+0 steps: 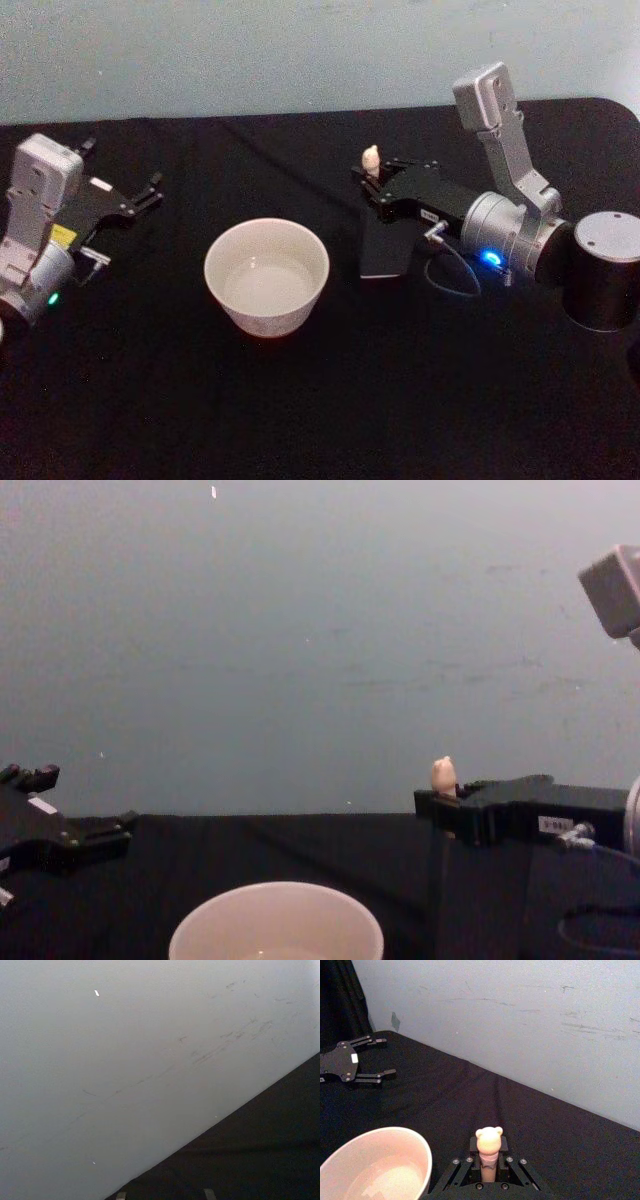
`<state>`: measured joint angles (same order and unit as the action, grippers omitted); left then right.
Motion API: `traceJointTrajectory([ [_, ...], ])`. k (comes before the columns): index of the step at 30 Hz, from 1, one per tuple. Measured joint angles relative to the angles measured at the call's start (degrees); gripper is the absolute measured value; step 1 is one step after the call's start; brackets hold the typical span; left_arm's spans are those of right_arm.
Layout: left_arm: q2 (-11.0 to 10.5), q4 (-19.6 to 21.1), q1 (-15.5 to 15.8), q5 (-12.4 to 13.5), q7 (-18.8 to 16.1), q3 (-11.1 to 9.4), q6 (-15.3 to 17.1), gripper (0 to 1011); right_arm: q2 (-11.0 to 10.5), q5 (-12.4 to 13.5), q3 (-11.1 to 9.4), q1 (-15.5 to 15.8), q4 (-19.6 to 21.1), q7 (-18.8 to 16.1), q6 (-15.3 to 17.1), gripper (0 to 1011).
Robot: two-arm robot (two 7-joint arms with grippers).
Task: Pick up the stirring spoon with one hand, stir inside the cup, then place it back in its original position.
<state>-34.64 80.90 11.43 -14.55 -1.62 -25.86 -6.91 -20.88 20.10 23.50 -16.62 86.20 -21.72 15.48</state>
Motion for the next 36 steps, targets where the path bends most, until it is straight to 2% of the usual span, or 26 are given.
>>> traceJointTrajectory([
  [11, 0.0, 0.0, 0.0, 0.0, 0.0, 0.0, 0.0, 1001, -0.1, 0.1, 0.0, 0.1, 0.3, 0.0, 0.0, 188],
  [20, 0.0, 0.0, 0.0, 0.0, 0.0, 0.0, 0.0, 1001, -0.7, 1.1, 0.0, 0.5, 1.8, 0.0, -0.1, 188],
  [29, 0.0, 0.0, 0.0, 0.0, 0.0, 0.0, 0.0, 1001, -1.3, 2.8, -1.3, 1.2, 4.8, 0.5, -0.8, 188],
  [36, 0.0, 0.0, 0.0, 0.0, 0.0, 0.0, 0.0, 1001, -2.2, 5.3, -2.8, 2.1, 8.3, 0.7, -1.3, 188],
])
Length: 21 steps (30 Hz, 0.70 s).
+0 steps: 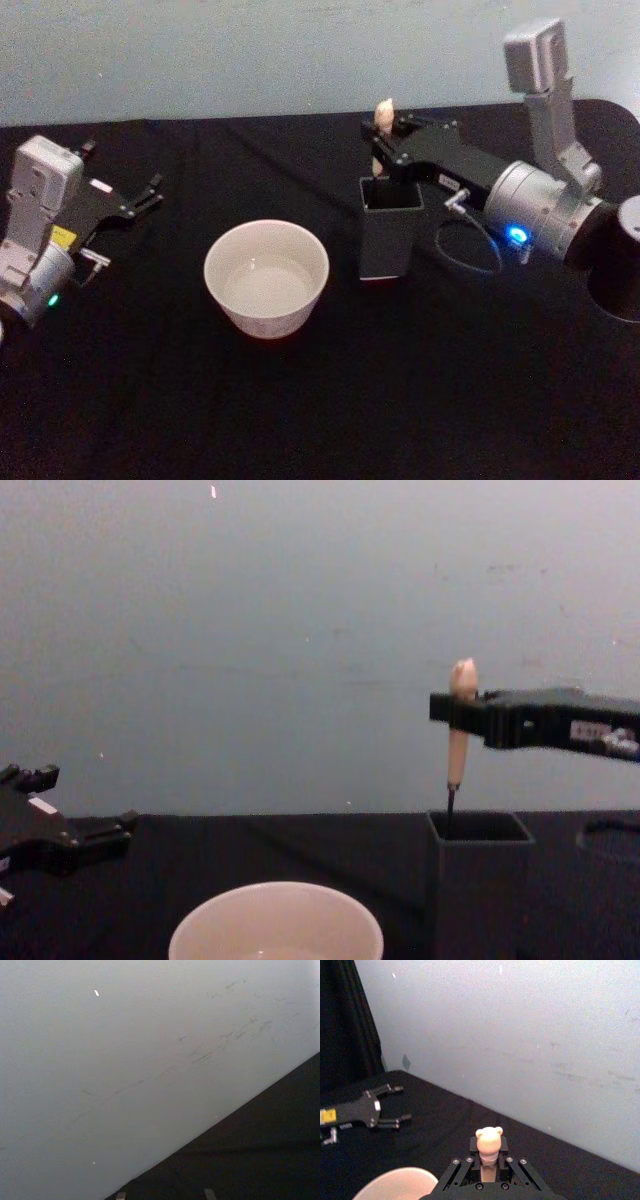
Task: Pick up the stirring spoon with one hand, stir inside the cup, then place it back in its original position.
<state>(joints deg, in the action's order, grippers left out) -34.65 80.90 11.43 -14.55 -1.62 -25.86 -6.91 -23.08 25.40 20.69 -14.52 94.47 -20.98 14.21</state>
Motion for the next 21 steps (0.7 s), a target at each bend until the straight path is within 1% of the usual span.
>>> traceJointTrajectory([
  [9, 0.0, 0.0, 0.0, 0.0, 0.0, 0.0, 0.0, 1001, -1.2, 3.6, -2.0, 0.9, 4.5, 0.4, -1.0, 188],
  [13, 0.0, 0.0, 0.0, 0.0, 0.0, 0.0, 0.0, 1001, -1.6, 4.7, -2.8, 1.1, 6.1, 1.1, -1.6, 188],
  [16, 0.0, 0.0, 0.0, 0.0, 0.0, 0.0, 0.0, 1001, -1.8, 5.1, -3.1, 1.3, 7.0, 1.6, -1.9, 188],
  [19, 0.0, 0.0, 0.0, 0.0, 0.0, 0.0, 0.0, 1001, -2.0, 5.2, -3.5, 1.8, 8.6, 3.4, -2.3, 188],
  [21, 0.0, 0.0, 0.0, 0.0, 0.0, 0.0, 0.0, 1001, -2.0, 4.7, -3.5, 2.0, 9.2, 4.6, -2.4, 188],
])
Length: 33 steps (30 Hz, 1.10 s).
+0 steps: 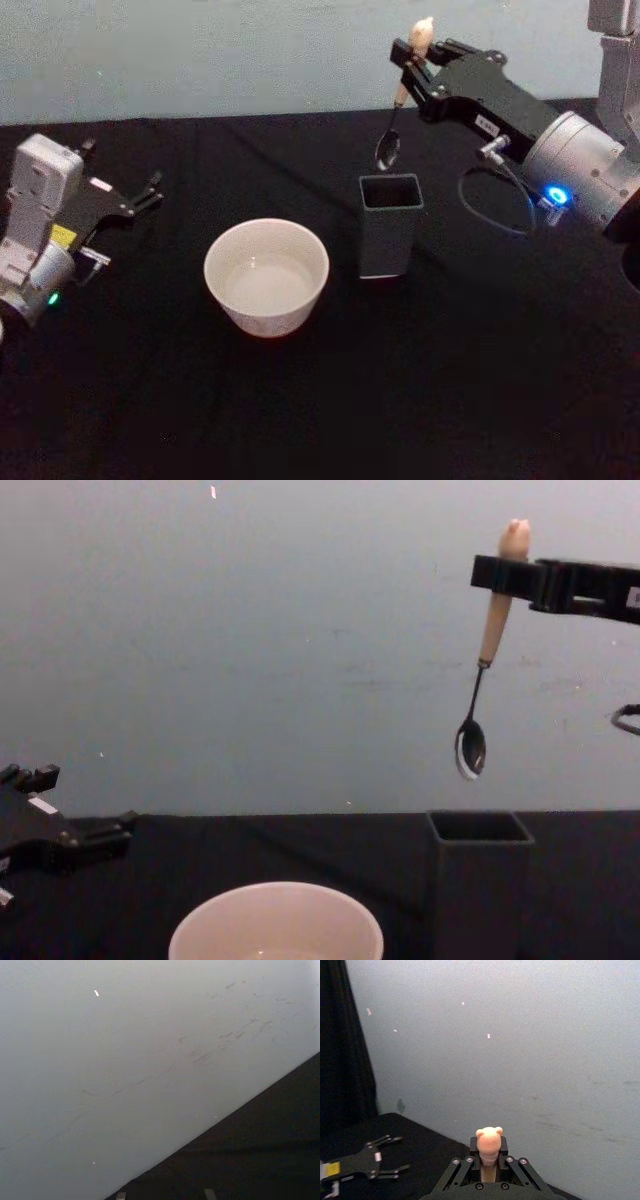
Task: Pick up the stirring spoon with one hand, stir inside the cup, then place it back in its original position.
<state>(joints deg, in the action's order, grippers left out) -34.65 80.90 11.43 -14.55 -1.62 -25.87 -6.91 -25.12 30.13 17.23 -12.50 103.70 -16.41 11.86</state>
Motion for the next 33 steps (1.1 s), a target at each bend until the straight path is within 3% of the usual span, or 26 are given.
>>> traceJointTrajectory([
  [6, 0.0, 0.0, 0.0, 0.0, 0.0, 0.0, 0.0, 1001, 0.6, -1.9, 0.0, 1.2, 2.2, 3.2, 0.5, 188],
  [14, 0.0, 0.0, 0.0, 0.0, 0.0, 0.0, 0.0, 1001, 0.9, -2.8, 1.1, 2.5, 4.4, 2.7, 1.1, 188],
  [25, 0.0, 0.0, 0.0, 0.0, 0.0, 0.0, 0.0, 1001, 1.8, -5.4, 6.4, 3.1, 4.4, 0.0, 0.6, 188],
  [33, 0.0, 0.0, 0.0, 0.0, 0.0, 0.0, 0.0, 1001, 4.6, -7.9, 10.1, 2.2, 0.2, -0.8, -0.4, 188],
])
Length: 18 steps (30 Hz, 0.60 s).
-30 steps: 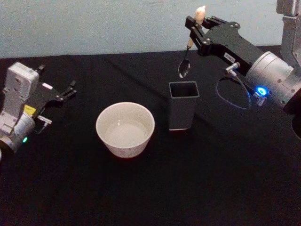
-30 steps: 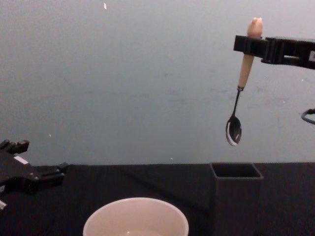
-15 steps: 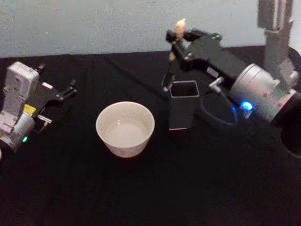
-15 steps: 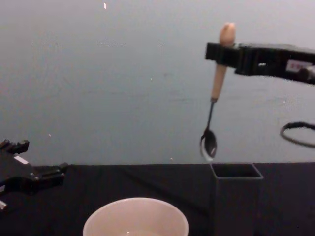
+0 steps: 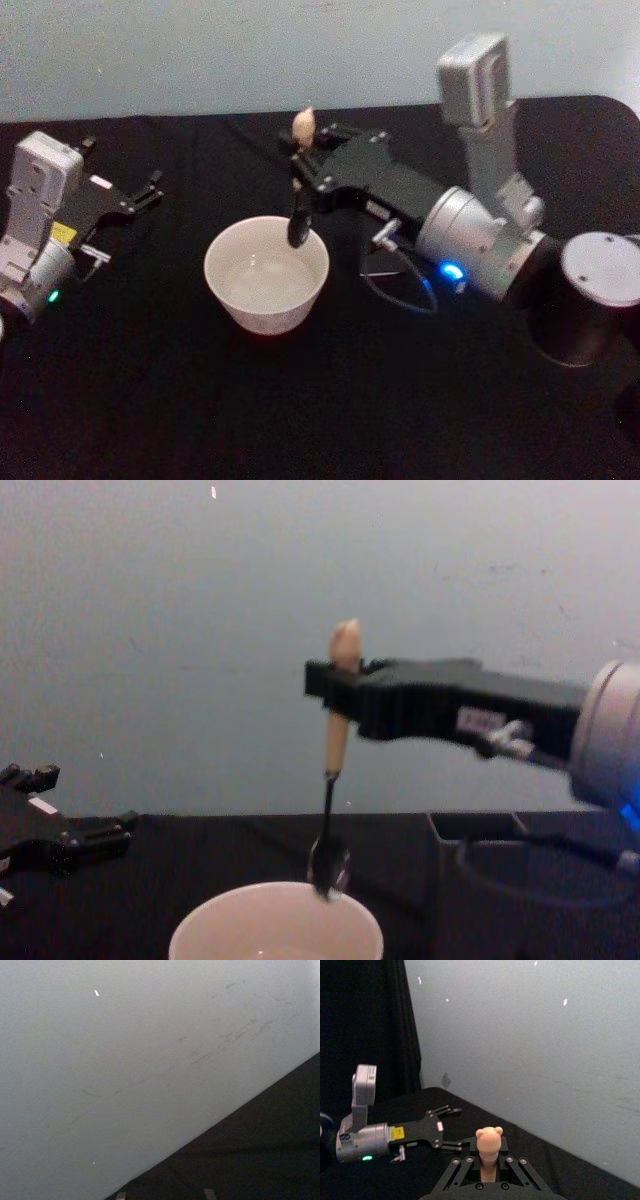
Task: Pick up the stirring spoon with one hand, stir inside the cup, then place it back in its original position.
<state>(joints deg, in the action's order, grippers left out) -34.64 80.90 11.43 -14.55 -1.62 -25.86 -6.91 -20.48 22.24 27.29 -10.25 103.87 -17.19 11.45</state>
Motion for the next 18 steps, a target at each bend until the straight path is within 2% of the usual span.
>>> traceJointTrajectory([
  [6, 0.0, 0.0, 0.0, 0.0, 0.0, 0.0, 0.0, 1001, 1.7, -1.0, 1.8, -0.9, -4.9, -2.2, -2.7, 188],
  [18, 0.0, 0.0, 0.0, 0.0, 0.0, 0.0, 0.0, 1001, 4.6, -2.4, 3.5, -2.6, -13.4, -5.2, -7.9, 188],
])
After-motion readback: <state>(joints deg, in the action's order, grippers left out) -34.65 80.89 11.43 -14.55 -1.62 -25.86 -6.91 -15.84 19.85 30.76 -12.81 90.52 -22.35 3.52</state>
